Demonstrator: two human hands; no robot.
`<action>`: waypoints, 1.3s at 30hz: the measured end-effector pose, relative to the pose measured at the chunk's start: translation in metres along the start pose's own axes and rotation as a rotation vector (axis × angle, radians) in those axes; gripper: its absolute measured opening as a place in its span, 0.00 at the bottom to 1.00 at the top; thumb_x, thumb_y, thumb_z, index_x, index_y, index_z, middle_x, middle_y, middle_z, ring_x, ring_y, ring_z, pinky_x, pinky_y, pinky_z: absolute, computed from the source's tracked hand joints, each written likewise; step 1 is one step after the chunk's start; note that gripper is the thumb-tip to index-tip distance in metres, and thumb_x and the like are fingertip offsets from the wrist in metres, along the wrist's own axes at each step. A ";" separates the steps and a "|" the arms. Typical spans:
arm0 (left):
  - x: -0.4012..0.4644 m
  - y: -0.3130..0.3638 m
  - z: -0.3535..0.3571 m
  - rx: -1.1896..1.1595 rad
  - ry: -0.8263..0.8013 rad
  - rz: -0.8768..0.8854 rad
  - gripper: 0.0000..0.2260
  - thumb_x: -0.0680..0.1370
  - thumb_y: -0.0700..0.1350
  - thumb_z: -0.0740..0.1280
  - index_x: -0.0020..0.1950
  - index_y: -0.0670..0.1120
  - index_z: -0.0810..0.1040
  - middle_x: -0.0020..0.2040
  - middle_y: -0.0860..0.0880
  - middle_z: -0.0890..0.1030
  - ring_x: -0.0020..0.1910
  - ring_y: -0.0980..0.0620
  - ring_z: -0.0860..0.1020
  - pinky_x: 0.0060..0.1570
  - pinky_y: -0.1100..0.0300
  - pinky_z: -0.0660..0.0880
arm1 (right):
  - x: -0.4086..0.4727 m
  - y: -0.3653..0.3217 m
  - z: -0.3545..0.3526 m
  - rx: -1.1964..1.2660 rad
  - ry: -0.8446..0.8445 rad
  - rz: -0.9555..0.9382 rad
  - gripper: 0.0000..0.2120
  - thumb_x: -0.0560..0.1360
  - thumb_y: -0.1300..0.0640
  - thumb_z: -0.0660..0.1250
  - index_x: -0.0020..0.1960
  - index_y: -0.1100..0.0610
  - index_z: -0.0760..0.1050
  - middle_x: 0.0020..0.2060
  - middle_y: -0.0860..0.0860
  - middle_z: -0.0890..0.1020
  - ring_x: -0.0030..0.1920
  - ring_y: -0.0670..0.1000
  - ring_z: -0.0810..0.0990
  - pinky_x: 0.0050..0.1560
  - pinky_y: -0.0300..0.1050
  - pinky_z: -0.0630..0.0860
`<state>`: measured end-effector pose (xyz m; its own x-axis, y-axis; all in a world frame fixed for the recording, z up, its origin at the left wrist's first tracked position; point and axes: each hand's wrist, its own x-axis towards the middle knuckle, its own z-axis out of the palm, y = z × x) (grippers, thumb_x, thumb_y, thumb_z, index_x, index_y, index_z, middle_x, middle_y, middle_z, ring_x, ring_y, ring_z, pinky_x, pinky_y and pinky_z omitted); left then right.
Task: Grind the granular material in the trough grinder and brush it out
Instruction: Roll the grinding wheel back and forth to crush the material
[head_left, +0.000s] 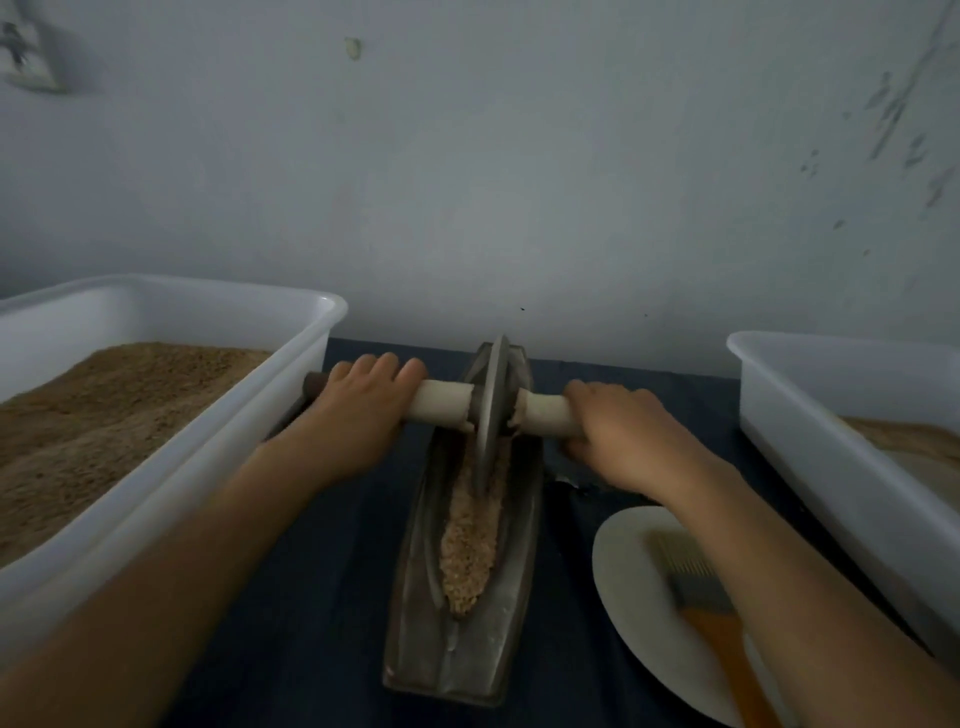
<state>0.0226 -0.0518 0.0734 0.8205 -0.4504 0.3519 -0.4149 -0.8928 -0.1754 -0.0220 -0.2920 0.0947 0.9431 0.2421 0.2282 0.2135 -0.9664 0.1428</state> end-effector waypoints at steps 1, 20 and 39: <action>0.001 0.001 0.004 -0.007 0.058 -0.010 0.16 0.77 0.46 0.64 0.63 0.50 0.65 0.57 0.49 0.70 0.55 0.50 0.70 0.56 0.56 0.67 | 0.003 0.000 0.005 -0.051 0.071 0.010 0.11 0.77 0.53 0.61 0.57 0.56 0.66 0.53 0.52 0.75 0.52 0.55 0.73 0.42 0.45 0.58; -0.023 0.001 -0.067 -0.193 -0.756 0.079 0.17 0.78 0.46 0.64 0.62 0.55 0.59 0.51 0.53 0.71 0.50 0.55 0.73 0.53 0.61 0.70 | -0.031 -0.015 -0.051 0.163 -0.549 -0.104 0.12 0.76 0.53 0.64 0.54 0.60 0.73 0.47 0.54 0.78 0.44 0.50 0.75 0.37 0.41 0.68; 0.005 -0.002 0.009 -0.091 0.064 -0.006 0.19 0.76 0.47 0.65 0.65 0.50 0.65 0.58 0.49 0.70 0.55 0.50 0.69 0.54 0.57 0.63 | 0.007 0.003 0.016 -0.086 0.157 -0.007 0.10 0.76 0.55 0.61 0.56 0.56 0.67 0.51 0.52 0.76 0.51 0.54 0.73 0.41 0.46 0.56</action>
<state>0.0313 -0.0526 0.0671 0.7977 -0.4412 0.4111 -0.4463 -0.8904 -0.0895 -0.0106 -0.2943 0.0815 0.8889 0.2658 0.3731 0.1909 -0.9553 0.2256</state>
